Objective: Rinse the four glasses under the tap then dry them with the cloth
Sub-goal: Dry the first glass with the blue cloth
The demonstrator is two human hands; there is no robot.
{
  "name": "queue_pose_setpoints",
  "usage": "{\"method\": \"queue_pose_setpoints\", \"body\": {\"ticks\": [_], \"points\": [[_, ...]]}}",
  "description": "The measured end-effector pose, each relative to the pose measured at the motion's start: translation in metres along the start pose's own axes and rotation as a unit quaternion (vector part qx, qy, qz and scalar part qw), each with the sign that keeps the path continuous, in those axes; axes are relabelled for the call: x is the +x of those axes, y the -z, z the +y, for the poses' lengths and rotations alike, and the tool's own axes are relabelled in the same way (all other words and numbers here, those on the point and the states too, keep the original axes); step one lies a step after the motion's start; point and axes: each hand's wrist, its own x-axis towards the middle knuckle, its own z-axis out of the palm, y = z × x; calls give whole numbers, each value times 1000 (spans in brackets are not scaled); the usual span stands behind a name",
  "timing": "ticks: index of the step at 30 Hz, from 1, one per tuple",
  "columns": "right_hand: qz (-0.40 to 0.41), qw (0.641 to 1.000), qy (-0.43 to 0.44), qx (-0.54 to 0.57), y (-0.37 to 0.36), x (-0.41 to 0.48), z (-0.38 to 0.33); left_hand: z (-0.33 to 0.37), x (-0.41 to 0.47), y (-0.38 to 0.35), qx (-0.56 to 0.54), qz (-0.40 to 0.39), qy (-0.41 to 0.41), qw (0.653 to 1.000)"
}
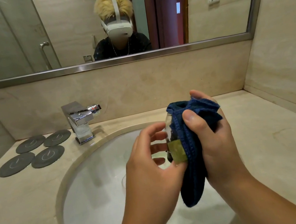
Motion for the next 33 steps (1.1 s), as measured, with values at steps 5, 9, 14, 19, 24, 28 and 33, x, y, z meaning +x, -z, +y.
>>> {"method": "queue_pose_setpoints", "body": {"ticks": [5,9,14,19,24,28,33], "points": [[-35,999,-15,2,1,0,1,2,4,3,-29,-8,37,999],[-41,997,-41,55,1,3,2,-2,13,13,-105,-77,95,987],[-50,984,-94,143,0,4,0,-10,19,19,-184,-150,157,959],[34,982,-118,147,-1,7,8,-10,14,4,-22,-16,66,997],[61,985,-87,137,-2,7,5,-2,3,0,36,-44,18,998],[50,982,-98,153,-1,7,7,-4,7,4,-18,-82,85,993],[17,966,-168,199,-1,8,7,-14,14,12,-160,-121,167,965]]}}
